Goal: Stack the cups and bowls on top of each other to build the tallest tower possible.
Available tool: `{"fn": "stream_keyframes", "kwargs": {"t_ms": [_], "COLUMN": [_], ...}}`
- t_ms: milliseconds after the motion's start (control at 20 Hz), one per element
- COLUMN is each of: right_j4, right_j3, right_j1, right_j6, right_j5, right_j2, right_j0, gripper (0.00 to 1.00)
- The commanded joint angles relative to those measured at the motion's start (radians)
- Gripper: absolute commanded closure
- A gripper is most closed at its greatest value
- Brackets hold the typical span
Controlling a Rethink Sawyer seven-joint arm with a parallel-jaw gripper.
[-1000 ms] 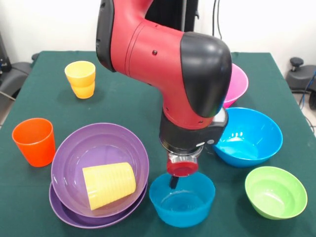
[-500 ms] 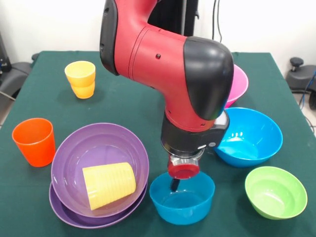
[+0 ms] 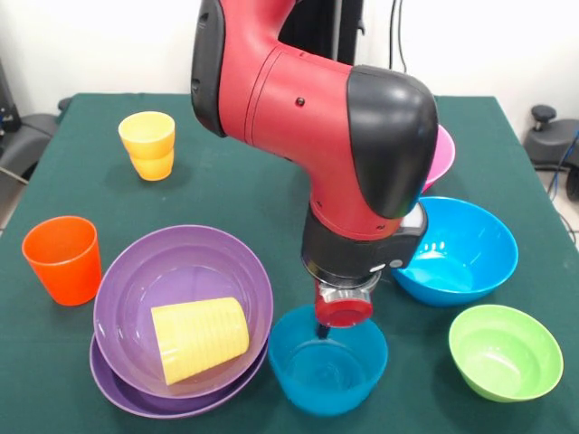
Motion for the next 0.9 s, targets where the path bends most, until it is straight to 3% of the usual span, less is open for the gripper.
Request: {"fn": "stream_keyframes", "kwargs": {"t_ms": [50,750,900], "right_j4": [-0.012,-0.015,-0.008], "right_j3": [0.044,0.000,-0.005], "right_j1": [0.029,0.038,0.036], "right_j6": [0.196,0.186,0.183], "right_j5": [-0.034,0.029,-0.002], "right_j2": [0.058,0.021,0.026], "right_j0": [0.022,0.014,0.012], "gripper": [1.00,1.00,1.00]}}
